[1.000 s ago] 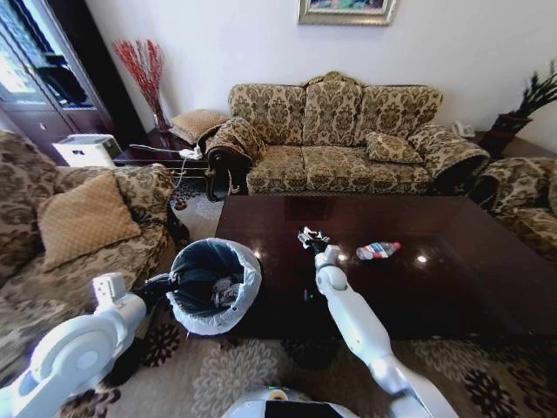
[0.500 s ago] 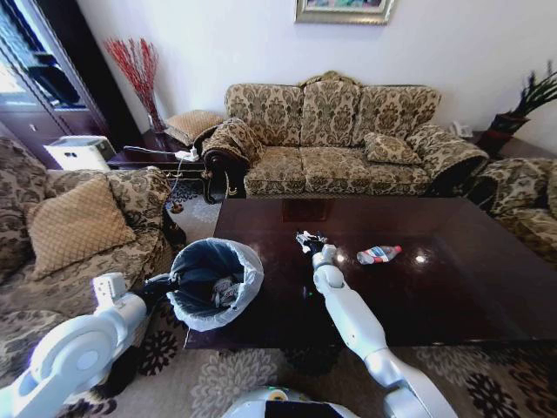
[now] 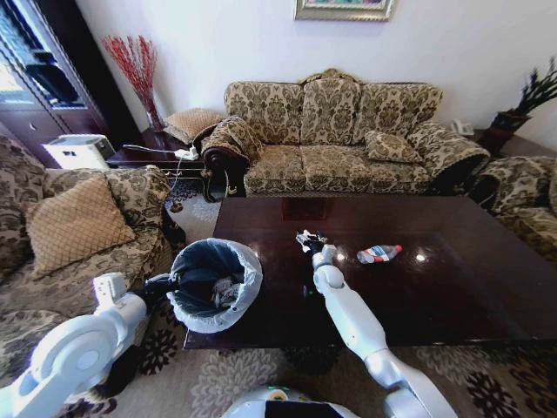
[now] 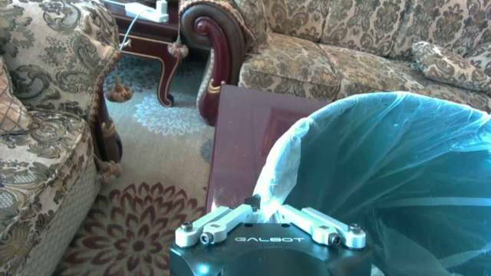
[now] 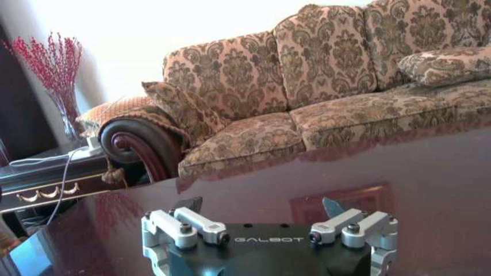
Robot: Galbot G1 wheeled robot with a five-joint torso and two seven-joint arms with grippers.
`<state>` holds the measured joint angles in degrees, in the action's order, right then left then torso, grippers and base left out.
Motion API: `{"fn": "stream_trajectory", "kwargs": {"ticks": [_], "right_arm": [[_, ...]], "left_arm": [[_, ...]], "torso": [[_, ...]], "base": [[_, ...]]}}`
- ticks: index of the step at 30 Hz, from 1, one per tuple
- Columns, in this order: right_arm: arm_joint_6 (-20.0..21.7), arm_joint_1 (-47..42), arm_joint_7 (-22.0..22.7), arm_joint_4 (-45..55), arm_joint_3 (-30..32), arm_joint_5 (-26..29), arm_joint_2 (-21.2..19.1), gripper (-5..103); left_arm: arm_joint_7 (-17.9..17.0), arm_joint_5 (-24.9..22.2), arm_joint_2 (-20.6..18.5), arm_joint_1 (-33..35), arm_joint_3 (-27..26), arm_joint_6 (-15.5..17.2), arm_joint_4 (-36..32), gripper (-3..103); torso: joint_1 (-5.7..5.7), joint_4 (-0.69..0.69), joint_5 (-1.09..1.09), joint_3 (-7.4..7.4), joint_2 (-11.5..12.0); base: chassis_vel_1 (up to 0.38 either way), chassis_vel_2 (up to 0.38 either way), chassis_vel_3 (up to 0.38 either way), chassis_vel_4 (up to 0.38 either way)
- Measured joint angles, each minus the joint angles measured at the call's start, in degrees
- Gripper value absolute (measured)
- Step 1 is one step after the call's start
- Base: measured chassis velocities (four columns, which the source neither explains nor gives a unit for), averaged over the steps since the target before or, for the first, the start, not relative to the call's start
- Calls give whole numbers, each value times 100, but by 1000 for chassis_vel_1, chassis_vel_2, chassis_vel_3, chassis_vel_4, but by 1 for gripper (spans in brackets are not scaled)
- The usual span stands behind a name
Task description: Move to the front of the table and place the trash on the table into the trash bin.
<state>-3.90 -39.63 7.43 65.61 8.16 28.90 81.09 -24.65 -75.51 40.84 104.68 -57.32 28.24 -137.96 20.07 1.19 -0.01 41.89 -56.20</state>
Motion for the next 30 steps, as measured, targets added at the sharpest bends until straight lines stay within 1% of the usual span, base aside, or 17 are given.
{"fn": "stream_trajectory", "kwargs": {"ticks": [30], "right_arm": [[-1, -5, 0, 12, 0, 9, -2, 100]], "left_arm": [[0, 0, -1, 0, 0, 2, 3, 0]], "torso": [[2, -1, 1, 0, 0]], "base": [[0, 0, 0, 0]]}}
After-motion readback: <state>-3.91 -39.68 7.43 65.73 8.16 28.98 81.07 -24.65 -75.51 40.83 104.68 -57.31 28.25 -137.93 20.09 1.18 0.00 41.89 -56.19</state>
